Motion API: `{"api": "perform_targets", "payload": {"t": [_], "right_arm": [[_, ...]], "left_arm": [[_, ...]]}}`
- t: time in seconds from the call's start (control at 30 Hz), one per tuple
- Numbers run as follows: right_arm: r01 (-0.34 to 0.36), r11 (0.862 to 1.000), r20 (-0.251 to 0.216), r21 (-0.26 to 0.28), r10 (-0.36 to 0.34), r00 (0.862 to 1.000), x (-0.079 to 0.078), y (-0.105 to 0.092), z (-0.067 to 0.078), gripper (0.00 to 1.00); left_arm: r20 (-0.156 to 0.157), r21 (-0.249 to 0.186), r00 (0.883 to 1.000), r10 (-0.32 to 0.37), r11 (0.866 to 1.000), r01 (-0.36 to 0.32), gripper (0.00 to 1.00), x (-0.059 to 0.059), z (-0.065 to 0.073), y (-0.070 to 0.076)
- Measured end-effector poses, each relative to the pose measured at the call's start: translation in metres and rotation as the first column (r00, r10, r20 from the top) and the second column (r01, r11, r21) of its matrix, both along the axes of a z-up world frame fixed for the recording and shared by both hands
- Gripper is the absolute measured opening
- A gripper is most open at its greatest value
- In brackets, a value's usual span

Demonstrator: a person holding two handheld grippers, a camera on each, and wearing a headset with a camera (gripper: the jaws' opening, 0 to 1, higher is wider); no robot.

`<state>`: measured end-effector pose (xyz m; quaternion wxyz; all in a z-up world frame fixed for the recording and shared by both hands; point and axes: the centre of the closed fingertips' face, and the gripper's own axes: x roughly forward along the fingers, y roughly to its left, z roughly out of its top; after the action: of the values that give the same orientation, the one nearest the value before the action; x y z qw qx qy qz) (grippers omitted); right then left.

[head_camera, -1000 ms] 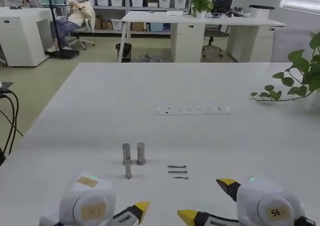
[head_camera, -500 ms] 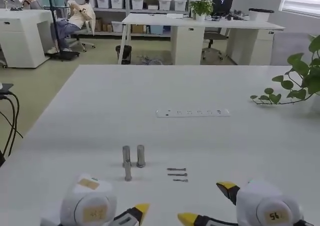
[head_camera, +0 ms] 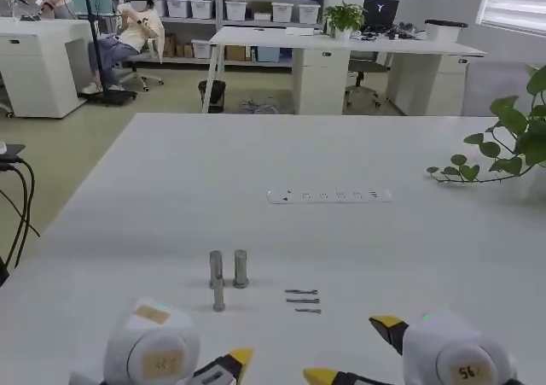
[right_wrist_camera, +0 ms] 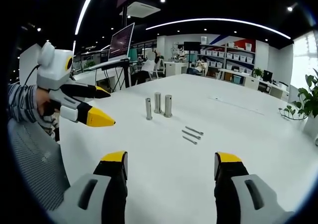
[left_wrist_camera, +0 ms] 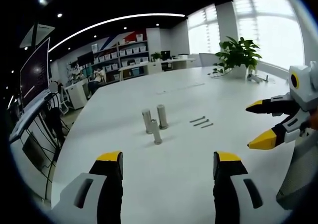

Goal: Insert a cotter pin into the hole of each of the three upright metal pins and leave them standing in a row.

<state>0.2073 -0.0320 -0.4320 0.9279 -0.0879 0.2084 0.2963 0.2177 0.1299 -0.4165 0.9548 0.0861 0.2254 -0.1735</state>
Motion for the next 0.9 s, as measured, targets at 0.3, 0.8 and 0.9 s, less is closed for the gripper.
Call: {"api": "perform_targets", "payload": {"t": [0.3,0.8,0.9], "right_arm": [[-0.004,1.000,0.007,0.001,0.004,1.000,0.000,0.001,0.002,0.68],[0.002,1.000,0.016,0.013,-0.002,1.000,0.000,0.001,0.006,0.63],[0.012,0.999,0.022,0.037,-0.012,1.000,0.001,0.000,0.011,0.60]], "left_arm": [[0.006,0.006,1.000,-0.007,1.000,0.007,0.72,0.000,0.000,-0.001],[0.013,0.006,1.000,0.004,1.000,-0.004,0.71,0.001,0.003,0.002],[0.014,0.006,1.000,0.005,1.000,-0.005,0.71,0.002,0.004,0.003]]}}
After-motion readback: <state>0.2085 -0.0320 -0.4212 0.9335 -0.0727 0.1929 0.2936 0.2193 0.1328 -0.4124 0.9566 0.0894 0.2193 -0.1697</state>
